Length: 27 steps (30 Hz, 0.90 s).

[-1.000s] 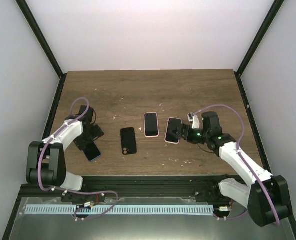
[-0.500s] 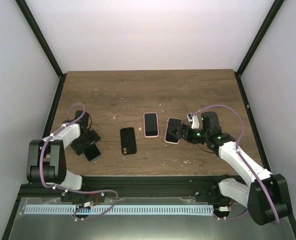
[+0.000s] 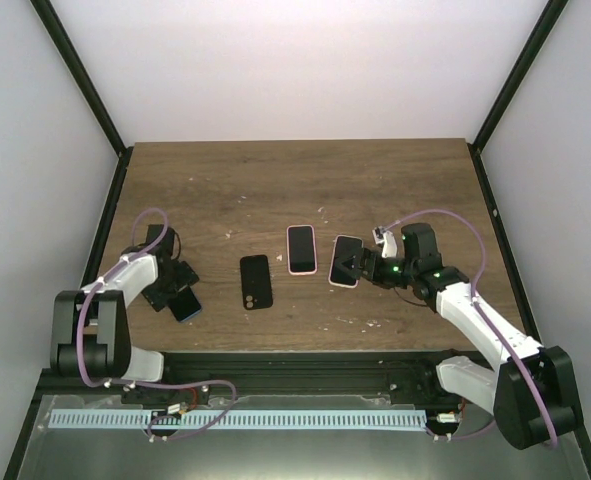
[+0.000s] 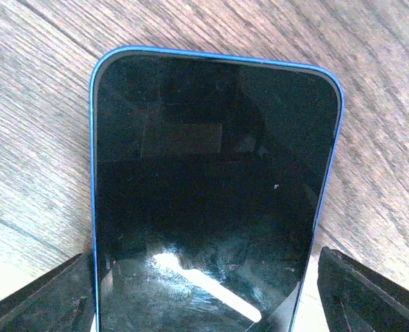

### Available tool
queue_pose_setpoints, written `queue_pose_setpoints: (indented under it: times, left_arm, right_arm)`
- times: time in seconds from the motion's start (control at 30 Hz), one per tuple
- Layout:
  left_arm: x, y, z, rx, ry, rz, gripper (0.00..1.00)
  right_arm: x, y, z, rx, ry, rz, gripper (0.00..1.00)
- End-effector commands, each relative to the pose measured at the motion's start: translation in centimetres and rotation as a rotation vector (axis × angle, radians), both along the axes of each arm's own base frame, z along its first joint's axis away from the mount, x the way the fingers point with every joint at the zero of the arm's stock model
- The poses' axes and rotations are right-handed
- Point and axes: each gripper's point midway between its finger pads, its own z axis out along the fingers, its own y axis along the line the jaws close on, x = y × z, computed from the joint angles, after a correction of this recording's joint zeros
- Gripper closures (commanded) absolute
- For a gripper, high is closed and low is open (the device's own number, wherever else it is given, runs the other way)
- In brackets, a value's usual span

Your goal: Put the phone into the phone case

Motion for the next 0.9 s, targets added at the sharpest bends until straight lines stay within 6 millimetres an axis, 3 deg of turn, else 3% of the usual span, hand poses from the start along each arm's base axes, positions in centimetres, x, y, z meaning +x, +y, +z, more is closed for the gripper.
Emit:
queue_pose_setpoints:
  times: [0.0,0.27,0.47,0.73,0.87]
  left_arm:
    - [0.5,-1.5,-1.0,-0.088,-0.027,-0.009,0.14]
    - [0.5,-2.5,-1.4,-0.142,-0.018,0.011,0.18]
    - [1.8,-5.1,-0.8,-0.169,-0.015,-0.034,0.18]
    - [0.9,-4.1,-0.6,-0.092,0.080,-0.001,0.10]
    - [1.7,-4.2,0.5,-0.106,0.059,0.040,0.10]
  right_arm:
    - [0.2,0.6,1.5,0.022,-0.033,0.022,0.00]
    - [0.3,0.3,1.9,0.011,-0.045,0.002,0.00]
    - [0.3,0.4,2.2,0.035,-0.046,-0.006,0.00]
    - [0.7,0.3,2.8,0.010,-0.071,0.000,0.00]
    - [0.7,0.4,2.7,0.010,-0.066,0.005,0.00]
